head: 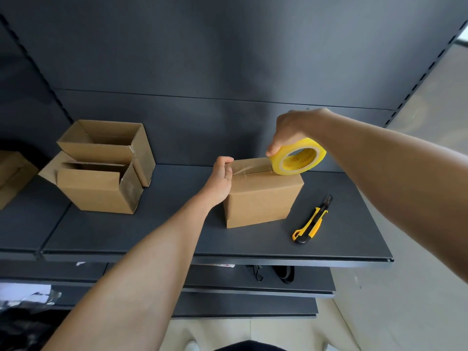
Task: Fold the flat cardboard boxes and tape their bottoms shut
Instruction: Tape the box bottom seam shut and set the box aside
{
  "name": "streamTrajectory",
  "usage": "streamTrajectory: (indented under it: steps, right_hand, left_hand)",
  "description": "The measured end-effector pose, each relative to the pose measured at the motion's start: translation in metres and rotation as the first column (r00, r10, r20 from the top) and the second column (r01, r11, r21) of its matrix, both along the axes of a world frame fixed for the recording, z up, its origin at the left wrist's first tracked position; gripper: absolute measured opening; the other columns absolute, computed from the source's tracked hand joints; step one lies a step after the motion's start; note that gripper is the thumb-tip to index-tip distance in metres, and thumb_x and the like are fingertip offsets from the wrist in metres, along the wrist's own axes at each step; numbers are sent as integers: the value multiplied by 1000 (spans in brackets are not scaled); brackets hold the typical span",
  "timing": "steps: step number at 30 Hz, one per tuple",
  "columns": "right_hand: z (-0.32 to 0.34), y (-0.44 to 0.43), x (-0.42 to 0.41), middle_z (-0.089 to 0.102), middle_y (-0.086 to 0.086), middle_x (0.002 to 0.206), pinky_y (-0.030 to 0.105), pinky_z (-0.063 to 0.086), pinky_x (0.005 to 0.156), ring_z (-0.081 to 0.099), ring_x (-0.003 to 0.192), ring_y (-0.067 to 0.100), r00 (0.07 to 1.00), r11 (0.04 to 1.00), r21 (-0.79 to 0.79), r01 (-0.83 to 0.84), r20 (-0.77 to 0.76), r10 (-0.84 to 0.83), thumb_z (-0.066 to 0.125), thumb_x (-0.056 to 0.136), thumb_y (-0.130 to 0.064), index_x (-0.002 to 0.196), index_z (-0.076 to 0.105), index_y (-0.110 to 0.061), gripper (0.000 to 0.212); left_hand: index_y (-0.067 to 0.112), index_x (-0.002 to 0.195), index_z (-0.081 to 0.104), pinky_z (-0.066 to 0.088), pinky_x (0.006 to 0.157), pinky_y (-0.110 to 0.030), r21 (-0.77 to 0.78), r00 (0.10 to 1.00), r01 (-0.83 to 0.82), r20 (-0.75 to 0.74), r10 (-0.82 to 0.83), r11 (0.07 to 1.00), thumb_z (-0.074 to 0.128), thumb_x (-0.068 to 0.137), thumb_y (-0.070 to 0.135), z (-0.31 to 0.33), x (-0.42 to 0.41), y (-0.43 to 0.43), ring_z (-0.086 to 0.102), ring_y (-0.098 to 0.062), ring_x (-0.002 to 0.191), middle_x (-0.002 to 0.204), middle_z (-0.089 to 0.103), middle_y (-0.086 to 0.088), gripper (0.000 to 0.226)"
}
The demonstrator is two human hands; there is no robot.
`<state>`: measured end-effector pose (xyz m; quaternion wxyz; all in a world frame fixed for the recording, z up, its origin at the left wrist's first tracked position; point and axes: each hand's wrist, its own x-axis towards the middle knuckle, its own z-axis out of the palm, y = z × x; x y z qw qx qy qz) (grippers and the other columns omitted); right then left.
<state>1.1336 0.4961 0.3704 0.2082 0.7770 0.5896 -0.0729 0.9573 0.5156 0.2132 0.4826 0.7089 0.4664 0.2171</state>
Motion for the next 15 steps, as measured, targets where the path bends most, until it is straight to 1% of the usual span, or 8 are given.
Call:
streamTrajectory:
  steps: [2, 4, 7, 9, 10, 12, 13, 15]
  right_hand:
    - [3, -6, 12, 48, 1, 101, 41, 32, 102, 49, 116, 28, 993, 1000, -24, -11, 121, 14, 63, 76, -65, 109, 52, -23, 55]
    - [4, -11, 27, 49, 2, 103, 40, 28, 104, 48, 115, 27, 990, 999, -41, 26, 139, -20, 62, 75, -70, 107, 52, -20, 60]
    - [-6, -16, 44, 53, 3, 104, 38, 34, 95, 47, 99, 26, 995, 995, -60, 83, 64, -79, 62, 73, -72, 98, 51, -20, 59]
    - [-15, -17, 55, 54, 1, 97, 34, 38, 84, 50, 92, 26, 992, 990, -59, 127, 6, -127, 65, 69, -73, 91, 52, -20, 59]
    - [-20, -17, 61, 55, 0, 90, 34, 40, 80, 53, 90, 26, 989, 987, -62, 148, -22, -150, 66, 67, -74, 85, 52, -19, 60]
    - [-27, -15, 73, 55, -2, 80, 34, 42, 78, 57, 87, 25, 982, 982, -68, 175, -65, -180, 65, 63, -78, 78, 54, -19, 61]
    - [-30, -14, 77, 56, -2, 80, 35, 43, 78, 58, 88, 25, 979, 981, -70, 182, -80, -187, 64, 62, -80, 77, 55, -21, 62]
    - [-35, -12, 83, 59, -1, 89, 36, 44, 82, 58, 92, 26, 976, 979, -82, 184, -101, -192, 62, 60, -83, 83, 57, -21, 66]
  left_hand:
    - [21, 138, 29, 30, 89, -26, -1, 1000, -15, -12, 15, 1000, 20, 105, 24, 0, -5, 1, 41, -12, 104, 126, 40, 1, 34]
    - [22, 137, 29, 32, 88, -27, 2, 1000, -20, -14, 20, 1000, 20, 104, 25, -1, -8, 1, 42, -12, 98, 120, 43, 1, 35]
    - [21, 137, 30, 33, 89, -28, 2, 1000, -8, -8, 8, 1000, 20, 104, 24, -1, -3, 0, 40, -13, 98, 116, 42, -1, 35]
    - [19, 137, 31, 34, 89, -30, -9, 1000, -3, -2, 3, 1000, 21, 104, 23, 1, 1, -1, 39, -14, 95, 120, 46, -14, 35]
    - [18, 138, 31, 35, 91, -32, -10, 1000, -3, 1, 3, 1000, 21, 104, 22, 2, 3, -2, 40, -17, 95, 126, 45, -20, 35]
    - [16, 138, 31, 34, 98, -33, -4, 1000, 0, -6, 0, 1000, 21, 104, 21, 3, 5, -2, 45, -28, 109, 135, 41, -19, 36]
    - [16, 139, 31, 33, 97, -31, 0, 1000, 0, -9, 0, 1000, 21, 105, 21, 3, 6, -2, 44, -30, 115, 135, 42, -18, 36]
    - [17, 138, 31, 32, 91, -27, 1, 1000, -2, -9, 2, 1000, 21, 105, 22, 3, 6, -3, 43, -23, 107, 123, 44, -11, 35]
